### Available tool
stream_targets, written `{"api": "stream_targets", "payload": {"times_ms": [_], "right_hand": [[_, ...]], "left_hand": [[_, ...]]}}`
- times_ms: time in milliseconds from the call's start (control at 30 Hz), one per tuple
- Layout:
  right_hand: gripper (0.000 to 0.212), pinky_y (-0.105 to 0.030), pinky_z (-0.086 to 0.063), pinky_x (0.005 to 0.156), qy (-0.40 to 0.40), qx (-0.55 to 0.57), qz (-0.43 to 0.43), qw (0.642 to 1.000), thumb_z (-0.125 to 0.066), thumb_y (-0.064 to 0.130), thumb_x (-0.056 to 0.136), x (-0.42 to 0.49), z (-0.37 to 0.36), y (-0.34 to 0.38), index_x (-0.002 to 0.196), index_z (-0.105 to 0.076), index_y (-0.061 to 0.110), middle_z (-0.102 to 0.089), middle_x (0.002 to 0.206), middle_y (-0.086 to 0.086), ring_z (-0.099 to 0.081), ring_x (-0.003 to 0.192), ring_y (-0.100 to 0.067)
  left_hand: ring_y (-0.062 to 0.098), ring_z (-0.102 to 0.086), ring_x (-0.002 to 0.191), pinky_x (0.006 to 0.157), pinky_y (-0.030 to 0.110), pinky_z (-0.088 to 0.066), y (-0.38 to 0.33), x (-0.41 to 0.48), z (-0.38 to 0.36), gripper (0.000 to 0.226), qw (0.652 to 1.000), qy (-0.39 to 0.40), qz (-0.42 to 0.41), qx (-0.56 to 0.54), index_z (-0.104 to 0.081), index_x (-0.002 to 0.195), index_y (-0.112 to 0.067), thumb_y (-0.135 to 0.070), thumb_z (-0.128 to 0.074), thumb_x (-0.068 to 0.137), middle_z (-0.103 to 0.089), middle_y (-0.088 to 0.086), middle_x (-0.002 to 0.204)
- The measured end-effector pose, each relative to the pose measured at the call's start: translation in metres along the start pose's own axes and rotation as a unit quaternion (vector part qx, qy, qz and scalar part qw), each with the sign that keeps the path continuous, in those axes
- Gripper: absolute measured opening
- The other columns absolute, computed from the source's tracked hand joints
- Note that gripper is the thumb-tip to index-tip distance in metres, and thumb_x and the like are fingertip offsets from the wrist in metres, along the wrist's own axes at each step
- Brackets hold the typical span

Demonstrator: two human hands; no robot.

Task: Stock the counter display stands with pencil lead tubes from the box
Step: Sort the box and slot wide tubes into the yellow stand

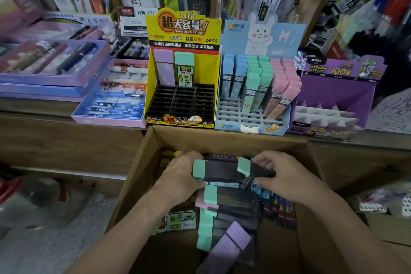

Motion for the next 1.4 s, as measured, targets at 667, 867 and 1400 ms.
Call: {"api": "stream_targets", "payload": {"times_ms": [667, 867, 1400], "right_hand": [[0.059, -0.034, -0.044, 0.104, 0.033, -0.061, 0.115, 0.991, -0.086, 0.036, 0.078, 0.032, -0.048, 0.066, 0.129, -0.057, 0.033, -0.054, 0.122, 0.016, -0.046, 0.121, -0.008], [0.065, -0.040, -0.042, 0.103, 0.063, -0.065, 0.095, 0.991, -0.086, 0.039, 0.078, 0.034, -0.052, 0.063, 0.135, -0.056, 0.029, -0.048, 0.117, 0.012, -0.041, 0.120, -0.014], [0.038, -0.046, -0.053, 0.105, 0.094, 0.386, 0.073, 0.915, -0.069, 0.011, 0.096, 0.004, -0.023, 0.078, 0.131, -0.065, 0.026, -0.072, 0.129, -0.001, -0.065, 0.123, -0.027]], "left_hand": [[0.002, -0.051, 0.118, 0.102, 0.026, -0.046, 0.008, 0.000, -0.002, 0.076, 0.992, -0.006, 0.024, -0.126, -0.050, 0.129, -0.039, -0.008, -0.085, 0.069, -0.056, -0.018, 0.122], [-0.024, -0.049, 0.095, 0.068, 0.003, -0.047, 0.002, -0.004, 0.004, 0.065, 0.987, -0.044, 0.007, -0.151, -0.053, 0.119, -0.040, -0.003, -0.079, 0.072, -0.059, -0.023, 0.102], [0.012, -0.067, 0.115, 0.101, 0.035, -0.050, -0.020, -0.025, 0.009, 0.033, 0.859, 0.069, 0.050, -0.505, -0.071, 0.118, -0.024, -0.031, -0.077, 0.086, -0.073, -0.002, 0.121]]}}
Point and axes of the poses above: each hand's wrist, its own x-axis towards the middle knuckle, its own z-axis out of the back of the hand, y = z × x, the point moved 7 cm from there along x, towards the middle knuckle
